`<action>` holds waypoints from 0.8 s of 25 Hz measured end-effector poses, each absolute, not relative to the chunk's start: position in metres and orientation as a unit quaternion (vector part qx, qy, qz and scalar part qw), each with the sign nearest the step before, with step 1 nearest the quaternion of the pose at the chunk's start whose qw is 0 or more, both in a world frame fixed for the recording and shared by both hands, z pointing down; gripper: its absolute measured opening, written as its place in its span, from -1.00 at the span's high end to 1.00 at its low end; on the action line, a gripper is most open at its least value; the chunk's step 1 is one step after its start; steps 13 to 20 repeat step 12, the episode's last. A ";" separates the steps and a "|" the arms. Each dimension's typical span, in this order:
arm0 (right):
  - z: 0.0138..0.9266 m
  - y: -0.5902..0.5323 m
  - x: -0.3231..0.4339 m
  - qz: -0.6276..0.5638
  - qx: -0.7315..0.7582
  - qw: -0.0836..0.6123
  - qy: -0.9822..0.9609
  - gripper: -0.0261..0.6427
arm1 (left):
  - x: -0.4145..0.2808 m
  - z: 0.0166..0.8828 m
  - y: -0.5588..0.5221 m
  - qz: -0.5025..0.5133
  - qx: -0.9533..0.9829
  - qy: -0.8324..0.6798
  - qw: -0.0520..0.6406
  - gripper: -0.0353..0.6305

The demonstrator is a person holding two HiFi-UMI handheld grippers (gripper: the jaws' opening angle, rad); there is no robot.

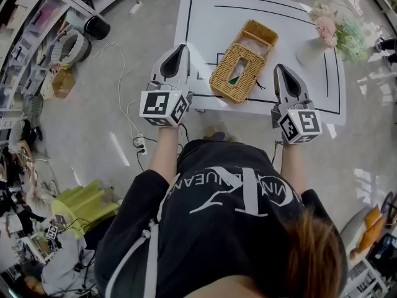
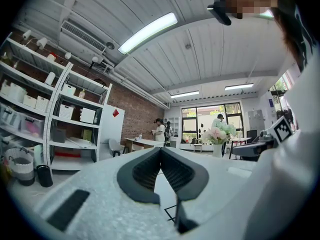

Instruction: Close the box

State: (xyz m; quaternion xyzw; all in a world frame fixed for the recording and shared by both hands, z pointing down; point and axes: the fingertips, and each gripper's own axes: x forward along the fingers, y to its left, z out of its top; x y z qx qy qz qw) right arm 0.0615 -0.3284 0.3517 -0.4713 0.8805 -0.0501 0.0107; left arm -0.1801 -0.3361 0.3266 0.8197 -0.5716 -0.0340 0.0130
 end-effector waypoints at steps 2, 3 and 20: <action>0.353 -0.328 0.062 -0.052 -0.472 0.011 0.880 0.93 | -0.179 0.328 -0.336 -0.033 0.820 -0.571 0.014 0.86; 0.354 -0.327 0.062 -0.053 -0.472 0.011 0.880 0.93 | -0.179 0.328 -0.335 -0.031 0.821 -0.570 0.015 0.86; 0.363 -0.322 0.065 -0.065 -0.471 0.005 0.880 0.93 | -0.174 0.337 -0.329 -0.021 0.822 -0.568 0.026 0.86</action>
